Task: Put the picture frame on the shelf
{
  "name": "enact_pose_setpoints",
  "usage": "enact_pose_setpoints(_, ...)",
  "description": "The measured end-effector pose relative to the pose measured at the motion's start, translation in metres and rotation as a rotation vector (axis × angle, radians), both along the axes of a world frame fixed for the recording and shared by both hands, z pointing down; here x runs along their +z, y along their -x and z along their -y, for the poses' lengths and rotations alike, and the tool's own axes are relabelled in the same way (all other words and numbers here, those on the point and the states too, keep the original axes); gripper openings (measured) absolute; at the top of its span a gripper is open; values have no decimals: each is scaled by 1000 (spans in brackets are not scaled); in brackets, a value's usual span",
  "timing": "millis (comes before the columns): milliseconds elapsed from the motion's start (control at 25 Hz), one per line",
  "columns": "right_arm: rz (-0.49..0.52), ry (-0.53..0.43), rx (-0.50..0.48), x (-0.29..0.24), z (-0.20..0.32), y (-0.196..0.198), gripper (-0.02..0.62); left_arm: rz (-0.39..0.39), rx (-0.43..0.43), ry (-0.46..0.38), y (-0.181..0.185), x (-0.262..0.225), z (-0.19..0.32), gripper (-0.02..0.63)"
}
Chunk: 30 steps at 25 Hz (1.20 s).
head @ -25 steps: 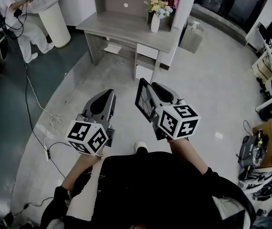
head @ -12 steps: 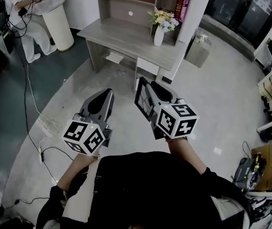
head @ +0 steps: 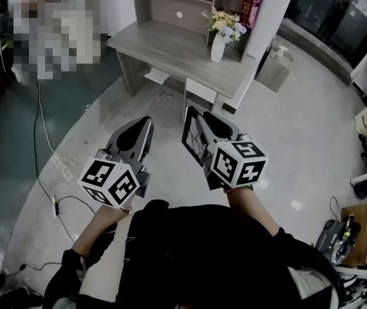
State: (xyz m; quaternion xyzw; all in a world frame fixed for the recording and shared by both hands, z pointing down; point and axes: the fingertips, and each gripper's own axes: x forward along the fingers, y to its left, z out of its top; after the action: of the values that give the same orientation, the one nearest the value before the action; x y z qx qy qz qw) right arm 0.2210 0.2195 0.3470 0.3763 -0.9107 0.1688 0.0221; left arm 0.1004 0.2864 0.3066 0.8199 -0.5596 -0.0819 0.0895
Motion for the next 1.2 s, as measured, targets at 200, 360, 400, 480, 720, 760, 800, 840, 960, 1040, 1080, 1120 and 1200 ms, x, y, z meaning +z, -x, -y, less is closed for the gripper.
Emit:
enact_pose_setpoints(200,-2,4,25,2,12,-7,74,1,21,13,-4,3,15,11)
enact_pose_setpoints(360,-8,17,65,10,28,-15,74,-6,54,23,-8,9,36,11)
enact_pose_setpoints(400,-12,21,72,12,32,-16,74,-10,62,23,-8,10,42,11)
enact_pose_setpoints(480,-21,24,86,15,41,-17,74,-17,78,20,-9,11,55,11)
enact_pose_setpoints(720,-37,30,133,15,74,-9,74,-44,121,20,2,14,95,11)
enact_pose_setpoints(760,-39,31,138,15,81,-5,74,-49,124,19,7,13,102,11)
enact_pose_setpoints(800,-42,32,141,14,87,0,74,-54,127,18,12,13,110,11)
enact_pose_setpoints(840,-44,33,143,13,94,5,74,-58,131,17,17,12,118,11)
enact_pose_setpoints(960,-52,32,153,10,116,22,74,-70,145,17,32,12,144,11)
enact_pose_setpoints(1040,-59,29,163,8,131,32,74,-79,156,19,43,11,161,11)
enact_pose_setpoints(1080,-63,28,168,6,139,38,74,-81,160,18,49,10,168,11)
enact_pose_setpoints(1120,-65,28,174,5,146,43,74,-83,163,16,55,9,176,11)
enact_pose_setpoints(1200,-67,26,185,3,159,53,74,-90,169,10,68,6,190,11)
